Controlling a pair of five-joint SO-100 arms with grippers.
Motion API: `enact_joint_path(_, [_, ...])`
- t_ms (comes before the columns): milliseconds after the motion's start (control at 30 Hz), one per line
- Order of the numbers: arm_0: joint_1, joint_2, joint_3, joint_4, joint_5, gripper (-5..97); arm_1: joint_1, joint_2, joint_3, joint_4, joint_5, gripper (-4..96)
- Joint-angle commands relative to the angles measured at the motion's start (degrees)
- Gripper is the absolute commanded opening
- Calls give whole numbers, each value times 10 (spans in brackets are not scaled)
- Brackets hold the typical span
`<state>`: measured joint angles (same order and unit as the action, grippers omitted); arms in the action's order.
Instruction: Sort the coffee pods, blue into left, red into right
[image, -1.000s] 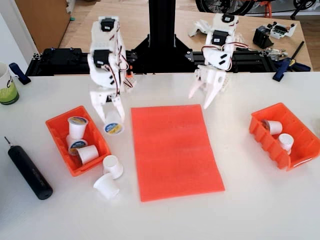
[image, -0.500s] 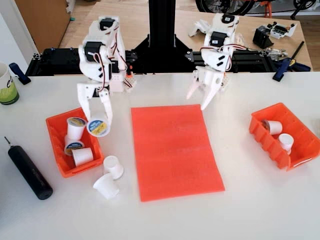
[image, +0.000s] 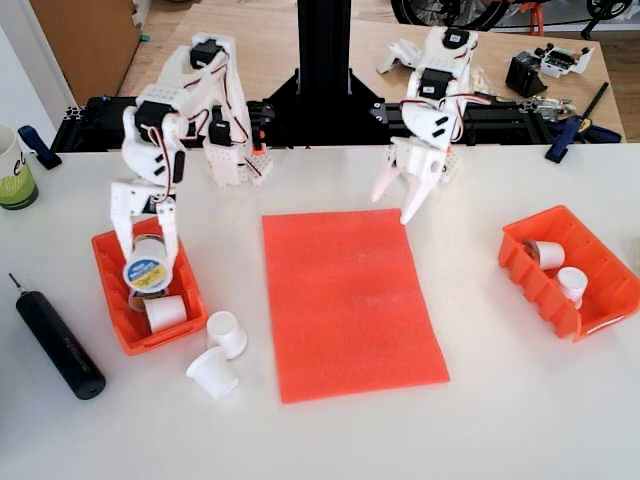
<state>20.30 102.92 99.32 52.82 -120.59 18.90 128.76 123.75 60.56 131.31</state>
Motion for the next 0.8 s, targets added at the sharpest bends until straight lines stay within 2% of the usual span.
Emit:
enact_joint_path(0, [9,10,3,2,-15,192,0,-3,-8,-11,8,339])
enact_joint_path(400, [25,33,47,-11,-43,229,22,-33,-4,-79,-41,353])
enact_joint_path(467, [21,50,43,13,-46,223,46,-53,-8,-123,-85,355])
enact_joint_path(567, [-4,72,16,61,-49,213,112,-147,-14,-294,-201,368])
enact_joint_path(600, [-14,76,9,65,-49,213,127,-189,-29,-341,-226,376])
enact_joint_path(700, [-47,86,4,62,-49,206,158,-318,-55,-536,-283,391])
enact_joint_path(767, [-69,89,-5,65,-38,203,171,-413,-110,-605,-304,395])
